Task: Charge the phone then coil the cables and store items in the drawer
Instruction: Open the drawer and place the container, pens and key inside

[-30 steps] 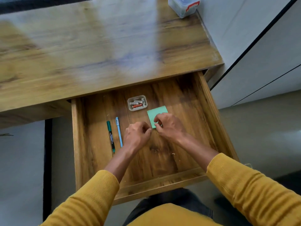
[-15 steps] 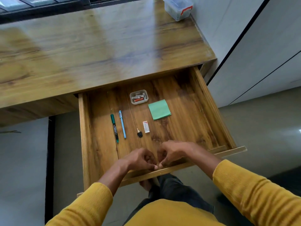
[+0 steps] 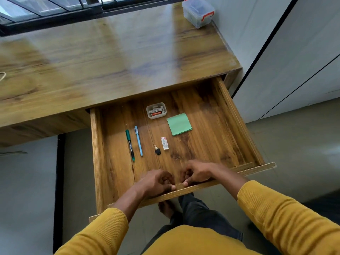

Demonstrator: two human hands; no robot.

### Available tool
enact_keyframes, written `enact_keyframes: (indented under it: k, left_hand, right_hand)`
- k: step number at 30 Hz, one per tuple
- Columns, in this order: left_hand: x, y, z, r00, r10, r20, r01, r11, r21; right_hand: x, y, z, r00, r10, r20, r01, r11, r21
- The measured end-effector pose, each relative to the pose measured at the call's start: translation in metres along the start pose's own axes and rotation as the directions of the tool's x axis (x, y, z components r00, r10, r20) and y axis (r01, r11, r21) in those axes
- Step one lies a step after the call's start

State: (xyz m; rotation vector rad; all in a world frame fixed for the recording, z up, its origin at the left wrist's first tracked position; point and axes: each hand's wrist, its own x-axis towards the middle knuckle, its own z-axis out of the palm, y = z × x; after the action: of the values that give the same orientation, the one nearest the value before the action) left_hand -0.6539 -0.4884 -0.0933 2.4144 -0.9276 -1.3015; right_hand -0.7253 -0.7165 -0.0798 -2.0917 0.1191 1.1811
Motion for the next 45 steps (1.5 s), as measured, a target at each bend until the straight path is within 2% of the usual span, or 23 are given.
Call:
enact_keyframes:
  k: [7, 12, 14, 17, 20, 22, 24, 27, 29, 31, 34, 39, 42, 45]
  left_hand:
    - [0.012, -0.001, -0.022, 0.997, -0.018, -0.070, 0.017, 1.000, -0.013]
    - [0.006, 0.003, -0.038, 0.995, -0.006, -0.097, -0.006, 0.992, -0.123]
    - [0.003, 0.002, -0.043, 0.996, 0.011, -0.086, -0.018, 0.996, -0.089]
    - [0.003, -0.002, -0.051, 0.988, -0.020, -0.154, 0.007, 0.996, -0.084]
    - [0.004, 0.003, -0.063, 0.967, -0.047, -0.250, 0.050, 0.999, 0.006]
    - [0.006, 0.007, -0.071, 0.950, -0.063, -0.305, 0.101, 0.989, 0.109]
    - [0.007, 0.010, -0.078, 0.942, -0.086, -0.324, 0.136, 0.981, 0.136]
    - [0.010, 0.014, -0.091, 0.930, -0.102, -0.353, 0.163, 0.975, 0.150]
    - [0.013, 0.016, -0.100, 0.916, -0.091, -0.389, 0.172, 0.969, 0.177]
    - [0.017, 0.015, -0.105, 0.892, -0.072, -0.446, 0.180, 0.962, 0.204]
    - [0.024, 0.012, -0.108, 0.832, -0.040, -0.554, 0.193, 0.956, 0.220]
    - [0.038, 0.012, -0.130, 0.757, -0.008, -0.654, 0.257, 0.923, 0.286]
    - [0.044, 0.017, -0.150, 0.747, 0.063, -0.662, 0.273, 0.879, 0.392]
    - [0.049, 0.022, -0.168, 0.743, 0.067, -0.666, 0.293, 0.862, 0.414]
  right_hand:
    - [0.008, -0.004, -0.019, 0.992, 0.009, -0.126, -0.006, 1.000, 0.021]
    - [0.019, -0.013, -0.040, 0.980, 0.002, -0.198, 0.001, 1.000, 0.015]
    - [0.025, -0.015, -0.046, 0.975, 0.004, -0.221, -0.005, 1.000, -0.007]
    - [0.030, -0.018, -0.057, 0.963, 0.005, -0.270, -0.016, 0.999, -0.040]
    - [0.025, -0.020, -0.066, 0.899, -0.028, -0.436, -0.008, 0.997, -0.082]
    - [0.021, -0.022, -0.067, 0.857, -0.115, -0.502, 0.077, 0.992, -0.097]
    - [0.016, -0.025, -0.068, 0.863, -0.201, -0.463, 0.166, 0.979, -0.115]
    - [0.008, -0.040, -0.075, 0.908, -0.244, -0.339, 0.186, 0.963, -0.196]
    - [0.010, -0.048, -0.078, 0.887, -0.281, -0.366, 0.151, 0.926, -0.346]
    - [0.014, -0.052, -0.080, 0.822, -0.323, -0.470, 0.072, 0.877, -0.475]
    - [0.023, -0.058, -0.087, 0.736, -0.340, -0.586, -0.070, 0.822, -0.565]
    - [0.034, -0.070, -0.109, 0.669, -0.295, -0.682, -0.179, 0.827, -0.533]
    - [0.043, -0.074, -0.122, 0.654, -0.279, -0.703, -0.211, 0.826, -0.523]
    - [0.052, -0.078, -0.135, 0.647, -0.267, -0.714, -0.237, 0.820, -0.522]
